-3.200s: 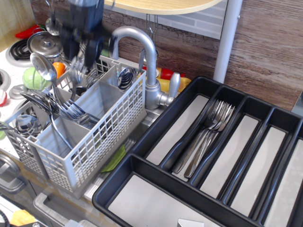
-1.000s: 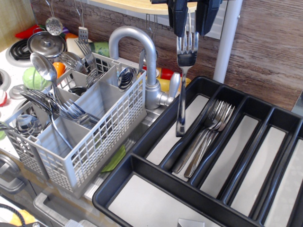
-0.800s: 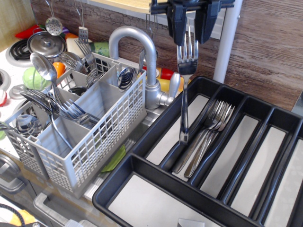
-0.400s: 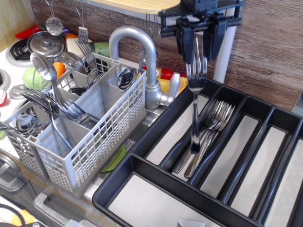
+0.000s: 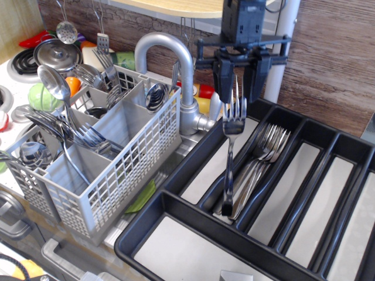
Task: Put fork from basket to tray
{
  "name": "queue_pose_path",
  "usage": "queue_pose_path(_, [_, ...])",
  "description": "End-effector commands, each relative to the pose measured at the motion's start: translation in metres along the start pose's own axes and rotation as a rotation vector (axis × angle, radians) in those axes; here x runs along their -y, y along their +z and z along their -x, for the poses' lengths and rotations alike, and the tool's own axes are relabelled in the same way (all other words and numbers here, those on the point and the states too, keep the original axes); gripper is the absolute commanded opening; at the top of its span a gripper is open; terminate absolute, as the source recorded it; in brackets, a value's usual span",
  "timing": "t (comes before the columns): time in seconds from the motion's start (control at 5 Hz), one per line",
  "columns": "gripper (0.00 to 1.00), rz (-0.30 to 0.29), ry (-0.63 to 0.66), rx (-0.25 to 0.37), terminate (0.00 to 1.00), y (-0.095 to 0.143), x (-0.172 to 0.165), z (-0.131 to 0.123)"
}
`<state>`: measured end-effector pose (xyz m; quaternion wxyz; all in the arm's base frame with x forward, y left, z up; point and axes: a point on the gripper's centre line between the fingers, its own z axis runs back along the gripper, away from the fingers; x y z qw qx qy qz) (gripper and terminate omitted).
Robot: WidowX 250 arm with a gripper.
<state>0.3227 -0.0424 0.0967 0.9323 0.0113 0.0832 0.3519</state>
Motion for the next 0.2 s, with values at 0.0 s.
queue_pose_path(0.0, [1.0, -0.038, -0.035, 0.132, 1.0, 0.0141, 0.0096, 0.0022])
